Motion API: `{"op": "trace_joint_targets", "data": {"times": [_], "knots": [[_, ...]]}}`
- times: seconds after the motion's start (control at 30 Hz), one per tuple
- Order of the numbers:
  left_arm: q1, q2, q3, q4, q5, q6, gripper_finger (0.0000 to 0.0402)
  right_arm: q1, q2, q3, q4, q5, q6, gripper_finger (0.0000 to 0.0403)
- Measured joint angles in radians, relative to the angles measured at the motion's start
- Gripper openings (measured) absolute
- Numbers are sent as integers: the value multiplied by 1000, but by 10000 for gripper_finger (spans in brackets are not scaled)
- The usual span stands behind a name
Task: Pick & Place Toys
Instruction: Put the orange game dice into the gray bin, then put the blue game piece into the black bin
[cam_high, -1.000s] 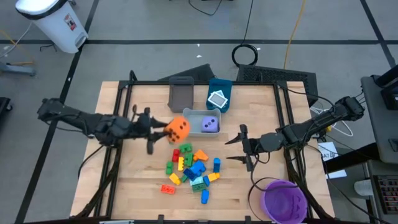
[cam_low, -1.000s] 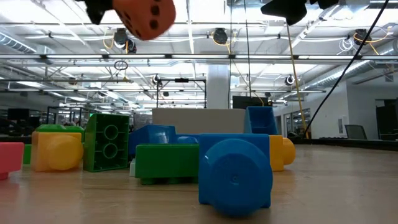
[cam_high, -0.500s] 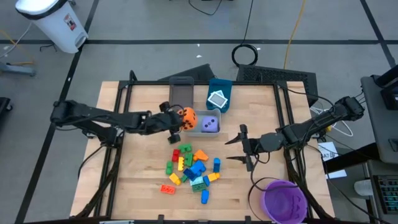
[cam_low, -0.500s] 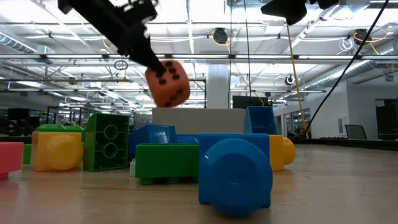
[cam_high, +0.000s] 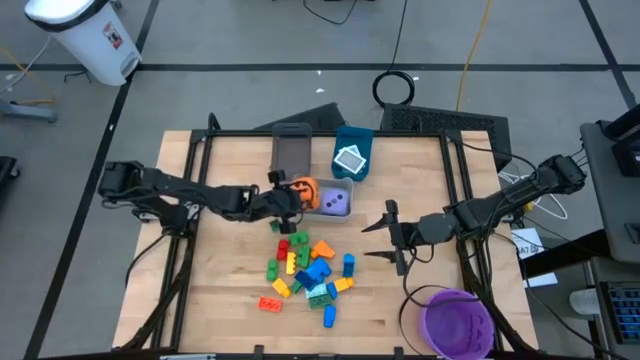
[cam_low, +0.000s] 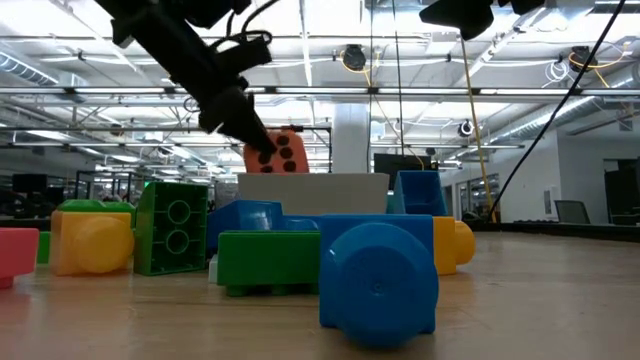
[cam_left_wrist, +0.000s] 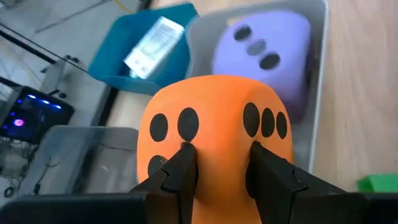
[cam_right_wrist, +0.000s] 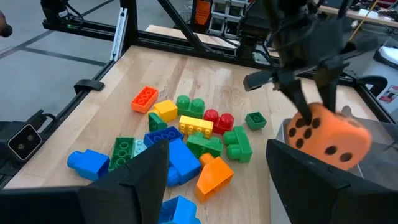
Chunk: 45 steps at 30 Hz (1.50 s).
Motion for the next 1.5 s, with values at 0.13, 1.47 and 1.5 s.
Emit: {"op": "trace_joint_targets", "data": {"times": [0.13,1.47,1.5], "knots": [[1,42,0,8,41,13,124,0,0,0,0,0,0,242],[-72,-510,-586,785,-21,-316,381,-13,215,-60,114,-4,141,257],[-70,-518,-628,845,-23,-348,382,-19,250,-43,116,-4,143,264]]}}
